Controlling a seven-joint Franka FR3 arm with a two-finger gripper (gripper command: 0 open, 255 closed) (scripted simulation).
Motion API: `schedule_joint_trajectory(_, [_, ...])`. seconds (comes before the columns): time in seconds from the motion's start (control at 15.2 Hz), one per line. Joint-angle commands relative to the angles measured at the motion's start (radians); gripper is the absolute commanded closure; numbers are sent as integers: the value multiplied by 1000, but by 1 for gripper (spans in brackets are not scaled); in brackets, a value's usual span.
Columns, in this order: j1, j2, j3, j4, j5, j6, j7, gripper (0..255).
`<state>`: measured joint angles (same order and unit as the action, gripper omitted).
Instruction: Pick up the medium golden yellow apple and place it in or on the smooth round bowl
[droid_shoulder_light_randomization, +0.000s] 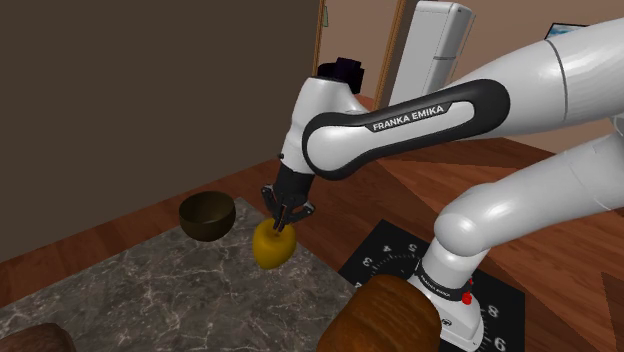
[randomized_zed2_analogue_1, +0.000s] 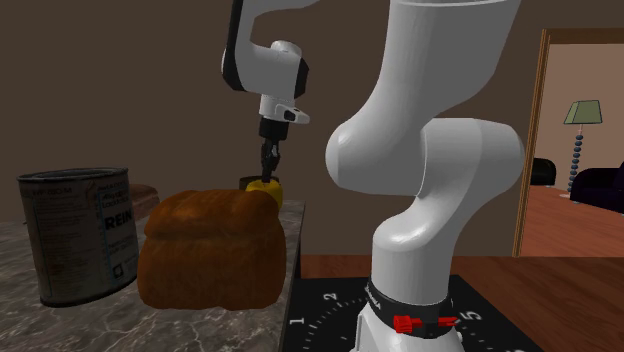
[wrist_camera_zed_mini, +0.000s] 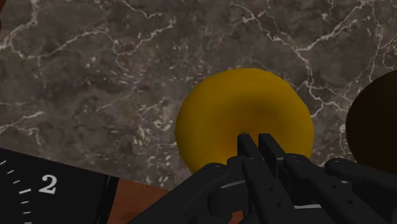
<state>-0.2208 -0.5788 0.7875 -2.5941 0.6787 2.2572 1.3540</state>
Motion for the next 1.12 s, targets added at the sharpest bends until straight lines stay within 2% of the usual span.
schedule_joint_trajectory(0.0, [1, -15, -14, 15, -9, -30, 5, 255])
schedule_joint_trajectory(1.06, [-5, -96, -114, 166, -82, -263, 48, 255])
